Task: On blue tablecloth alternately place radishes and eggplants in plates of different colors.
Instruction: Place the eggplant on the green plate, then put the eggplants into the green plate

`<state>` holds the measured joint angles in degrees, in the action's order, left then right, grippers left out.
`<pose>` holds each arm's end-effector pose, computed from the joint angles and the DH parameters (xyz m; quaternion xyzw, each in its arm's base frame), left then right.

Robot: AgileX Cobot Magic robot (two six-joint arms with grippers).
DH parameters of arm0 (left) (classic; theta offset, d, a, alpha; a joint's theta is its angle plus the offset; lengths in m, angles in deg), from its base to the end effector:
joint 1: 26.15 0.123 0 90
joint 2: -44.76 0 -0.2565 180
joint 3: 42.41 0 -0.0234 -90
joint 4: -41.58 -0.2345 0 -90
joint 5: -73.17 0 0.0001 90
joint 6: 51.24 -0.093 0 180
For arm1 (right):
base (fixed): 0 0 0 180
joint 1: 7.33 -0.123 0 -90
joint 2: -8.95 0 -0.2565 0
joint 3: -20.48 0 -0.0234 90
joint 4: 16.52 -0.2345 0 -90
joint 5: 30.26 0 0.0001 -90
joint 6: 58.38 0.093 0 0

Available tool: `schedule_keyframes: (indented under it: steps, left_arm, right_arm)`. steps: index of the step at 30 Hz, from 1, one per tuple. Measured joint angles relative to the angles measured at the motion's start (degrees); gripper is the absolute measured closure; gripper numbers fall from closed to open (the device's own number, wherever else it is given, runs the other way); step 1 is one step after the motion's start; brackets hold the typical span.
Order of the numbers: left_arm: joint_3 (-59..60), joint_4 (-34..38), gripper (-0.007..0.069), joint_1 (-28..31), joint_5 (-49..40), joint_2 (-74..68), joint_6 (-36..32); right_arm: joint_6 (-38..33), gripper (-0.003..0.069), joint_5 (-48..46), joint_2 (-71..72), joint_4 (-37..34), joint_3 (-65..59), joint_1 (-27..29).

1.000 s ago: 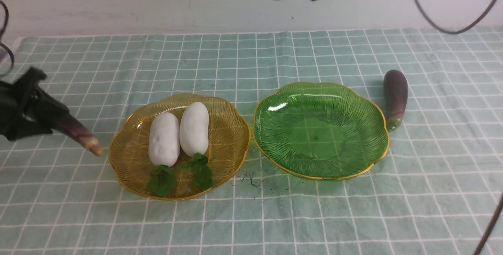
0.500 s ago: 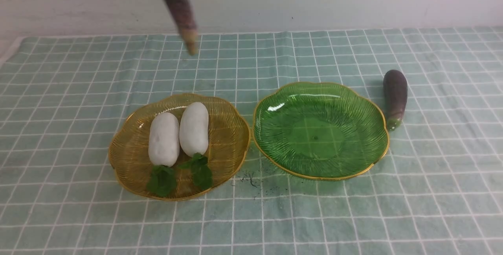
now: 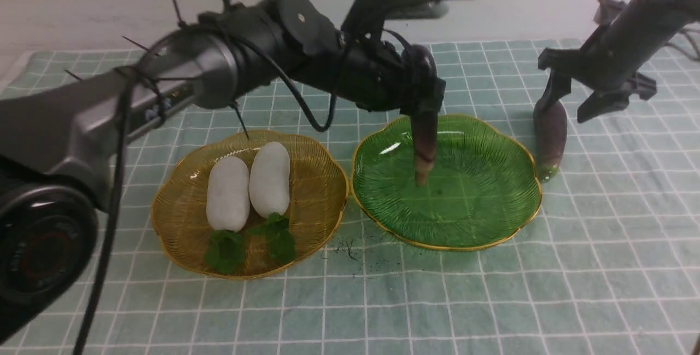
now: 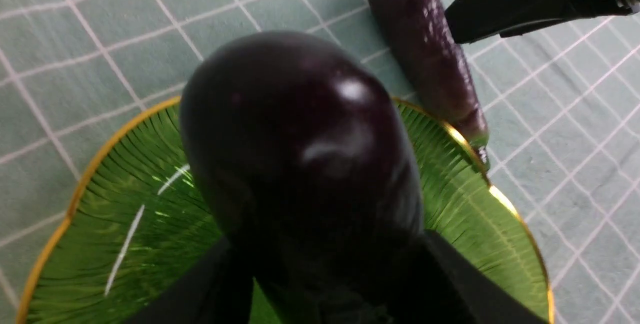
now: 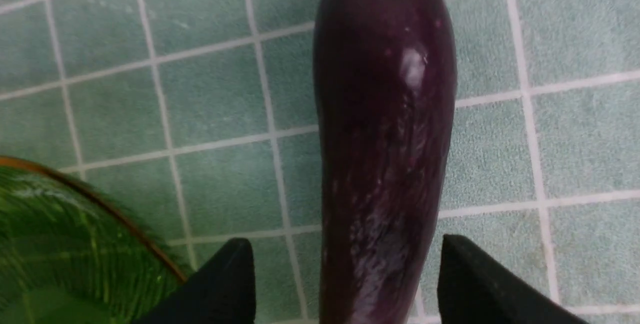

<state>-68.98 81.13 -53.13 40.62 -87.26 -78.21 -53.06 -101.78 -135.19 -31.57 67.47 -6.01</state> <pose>0.4036 -0.2413 0.2155 0.2194 0.8741 -0.2722 0.3372 0.4624 0.0123 0.1791 0.0861 0.9832 0.1310 0.0933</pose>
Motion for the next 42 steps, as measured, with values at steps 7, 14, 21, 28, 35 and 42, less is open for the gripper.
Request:
schedule_keyframes:
  steps: [7,14,21,28,35,42]
  left_arm:
    - [0.06,-2.44,0.0195,0.0,-1.5,-1.96,0.3]
    - [0.06,-4.38,0.004,0.42,-4.48,-0.4,1.67]
    - [0.06,-8.82,0.016,3.35,-9.65,5.4,4.95]
    - [0.06,-28.04,0.0609,6.29,-20.79,19.89,13.2]
    - [0.48,-41.5,0.0632,6.29,-33.66,33.02,19.3]
    - [11.42,-40.43,0.0632,6.24,-31.57,48.03,20.23]
  right_arm:
    - [-0.3,0.0214,0.34,-3.98,-0.04,0.0,0.0]
    - [-2.59,0.0347,0.41,-4.35,1.01,1.04,0.0]
    - [-2.59,0.0343,0.29,3.86,1.89,1.16,0.24]
    - [-3.02,0.0343,0.23,16.73,-5.31,1.87,-5.22]
    - [-2.93,0.0343,0.04,16.17,0.47,-8.14,-12.87]
    - [-2.8,0.0228,0.29,12.06,-0.71,-15.77,-12.69]
